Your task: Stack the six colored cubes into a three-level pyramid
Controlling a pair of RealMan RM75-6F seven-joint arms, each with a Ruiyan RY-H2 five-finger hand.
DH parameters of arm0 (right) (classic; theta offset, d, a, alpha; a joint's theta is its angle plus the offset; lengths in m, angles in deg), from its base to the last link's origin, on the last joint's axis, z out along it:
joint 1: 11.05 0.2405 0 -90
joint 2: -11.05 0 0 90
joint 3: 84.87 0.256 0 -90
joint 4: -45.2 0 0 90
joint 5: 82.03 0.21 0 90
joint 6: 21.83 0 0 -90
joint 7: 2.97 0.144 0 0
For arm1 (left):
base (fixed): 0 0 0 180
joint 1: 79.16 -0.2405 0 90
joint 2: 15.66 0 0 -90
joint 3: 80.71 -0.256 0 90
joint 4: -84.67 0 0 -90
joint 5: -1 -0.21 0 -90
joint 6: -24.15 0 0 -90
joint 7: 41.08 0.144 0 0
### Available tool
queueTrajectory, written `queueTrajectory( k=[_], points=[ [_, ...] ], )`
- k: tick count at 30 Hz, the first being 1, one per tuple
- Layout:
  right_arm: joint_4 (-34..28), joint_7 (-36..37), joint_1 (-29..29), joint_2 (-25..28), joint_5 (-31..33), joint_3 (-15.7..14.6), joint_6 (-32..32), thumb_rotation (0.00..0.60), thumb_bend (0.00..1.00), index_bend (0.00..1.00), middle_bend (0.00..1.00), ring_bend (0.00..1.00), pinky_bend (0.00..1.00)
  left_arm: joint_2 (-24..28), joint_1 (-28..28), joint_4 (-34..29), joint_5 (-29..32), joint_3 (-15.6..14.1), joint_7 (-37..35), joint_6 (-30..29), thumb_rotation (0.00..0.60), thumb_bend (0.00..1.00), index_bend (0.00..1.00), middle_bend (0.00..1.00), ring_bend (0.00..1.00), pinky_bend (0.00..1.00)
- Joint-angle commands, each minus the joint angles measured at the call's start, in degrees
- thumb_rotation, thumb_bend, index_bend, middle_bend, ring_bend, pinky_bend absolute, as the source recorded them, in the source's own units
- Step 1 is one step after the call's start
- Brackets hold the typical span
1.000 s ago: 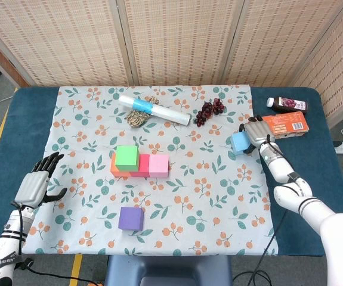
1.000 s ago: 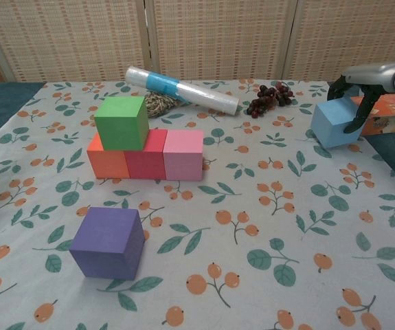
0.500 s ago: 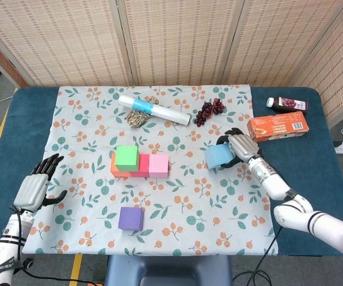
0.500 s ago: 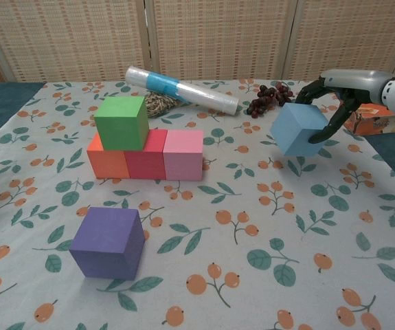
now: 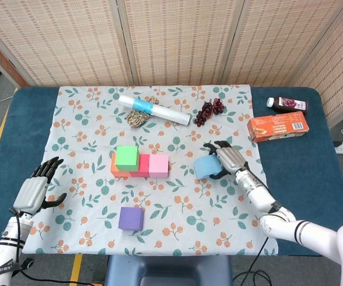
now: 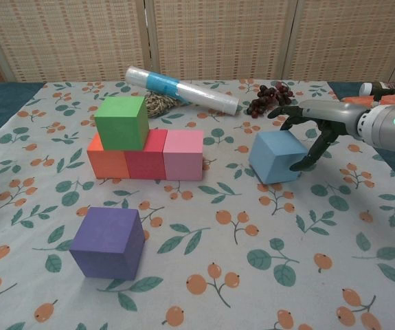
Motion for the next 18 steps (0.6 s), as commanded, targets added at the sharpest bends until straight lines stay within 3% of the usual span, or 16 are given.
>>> queueTrajectory(
  k=[1, 8, 13, 18],
  points=[
    [-2.43, -1.96, 0.16, 2.24, -0.35, -1.06, 0.98, 0.600, 0.06, 0.00, 0.05, 0.00, 0.00, 0.04, -0.28, 0.27, -0.29, 0.02, -0.38, -0.08, 0.600, 0.32, 0.00, 0.00, 0.00, 0.12],
    [-6.48, -4.96, 2.02, 7.92, -6.52, -2.60, 1.96, 0.600, 0.00, 0.00, 0.00, 0.00, 0.00, 0.30, -1.05, 0.21, -1.06, 0.11, -1.09, -0.64, 0.600, 0.32, 0.00, 0.00, 0.00, 0.12],
    [-5.57, 1.09, 4.84, 9.63, -16.02, -3.28, 3.25, 0.600, 0.00, 0.00, 0.01, 0.00, 0.00, 0.42, -1.25, -0.35, -1.04, 0.29, -0.65, -0.60, 0.600, 0.32, 0.00, 0.00, 0.00, 0.11],
    [-3.81, 3.49, 6.14, 9.24, -18.96, -4.07, 4.03, 0.600, 0.00, 0.01, 0.03, 0.00, 0.00, 0.50, -1.29, -0.64, -0.91, 0.44, -0.42, -0.53, 0.600, 0.32, 0.00, 0.00, 0.00, 0.11]
  ],
)
